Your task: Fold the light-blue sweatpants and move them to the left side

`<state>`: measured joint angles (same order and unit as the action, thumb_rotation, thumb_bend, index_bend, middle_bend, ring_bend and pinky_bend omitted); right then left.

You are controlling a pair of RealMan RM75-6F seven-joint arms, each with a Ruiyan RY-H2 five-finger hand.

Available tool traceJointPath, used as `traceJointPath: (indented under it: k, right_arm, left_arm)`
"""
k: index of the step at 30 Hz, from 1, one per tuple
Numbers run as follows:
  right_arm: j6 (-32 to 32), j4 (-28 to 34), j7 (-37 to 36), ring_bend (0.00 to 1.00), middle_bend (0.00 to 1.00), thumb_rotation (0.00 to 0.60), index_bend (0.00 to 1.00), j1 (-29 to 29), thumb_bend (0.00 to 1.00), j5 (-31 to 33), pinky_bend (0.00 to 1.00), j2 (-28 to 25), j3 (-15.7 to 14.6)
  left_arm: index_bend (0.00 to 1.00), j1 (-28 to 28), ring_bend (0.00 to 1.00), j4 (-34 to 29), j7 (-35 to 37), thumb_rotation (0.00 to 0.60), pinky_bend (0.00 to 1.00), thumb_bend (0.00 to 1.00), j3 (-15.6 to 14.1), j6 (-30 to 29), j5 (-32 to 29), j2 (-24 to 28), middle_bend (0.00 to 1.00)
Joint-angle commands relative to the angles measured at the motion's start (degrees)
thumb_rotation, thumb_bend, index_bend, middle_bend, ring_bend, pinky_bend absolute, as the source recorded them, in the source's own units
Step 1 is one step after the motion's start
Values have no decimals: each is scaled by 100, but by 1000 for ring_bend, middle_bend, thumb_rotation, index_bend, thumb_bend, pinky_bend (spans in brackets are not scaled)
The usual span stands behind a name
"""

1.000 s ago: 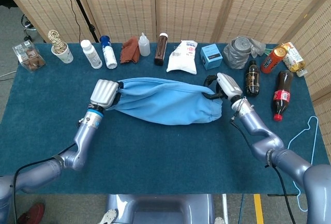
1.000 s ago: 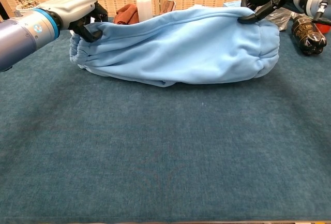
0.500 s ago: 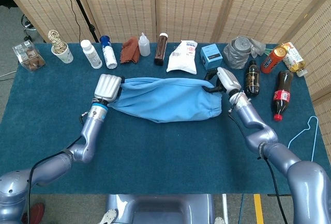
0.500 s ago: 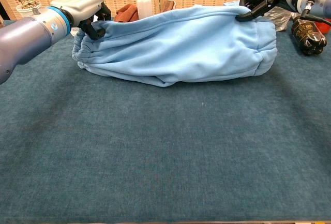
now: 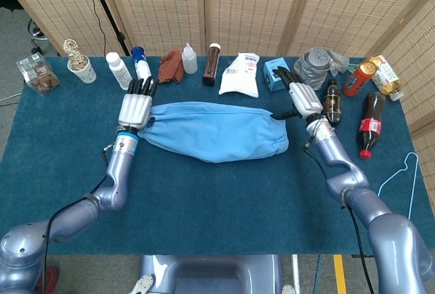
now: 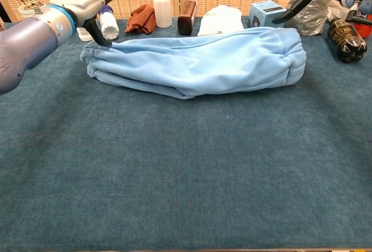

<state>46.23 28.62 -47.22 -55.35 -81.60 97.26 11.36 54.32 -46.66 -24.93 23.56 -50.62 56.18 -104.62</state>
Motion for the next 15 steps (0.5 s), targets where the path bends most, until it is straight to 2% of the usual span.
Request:
traceJointPath:
  k: [1, 3, 8, 11, 15]
  right_arm:
    - [631, -84, 680, 0, 0, 600, 0, 112, 0, 32, 0, 41, 117]
    - [930, 68, 964, 0, 0, 600, 0, 188, 0, 13, 0, -56, 133]
    - [1653, 1185, 1500, 0, 0, 600, 0, 611, 0, -172, 0, -692, -9]
    - [2047, 1751, 2045, 0, 0, 600, 0, 901, 0, -317, 0, -1031, -165]
    - [2251, 2343, 2703, 0, 0, 600, 0, 1203, 0, -494, 0, -1362, -439]
  left_arm:
    - [0, -83, 0, -244, 142, 600, 0, 3, 12, -228, 120, 188, 0]
    - [0, -142, 0, -430, 186, 600, 0, 0, 18, -285, 130, 310, 0]
    - [0, -439, 0, -1317, 195, 600, 0, 0, -60, -539, 197, 822, 0]
    - [0, -738, 0, -2047, 117, 600, 0, 0, -208, -675, 205, 1252, 0]
    - [0, -1239, 0, -3198, 142, 600, 0, 0, -426, -889, 223, 1994, 0]
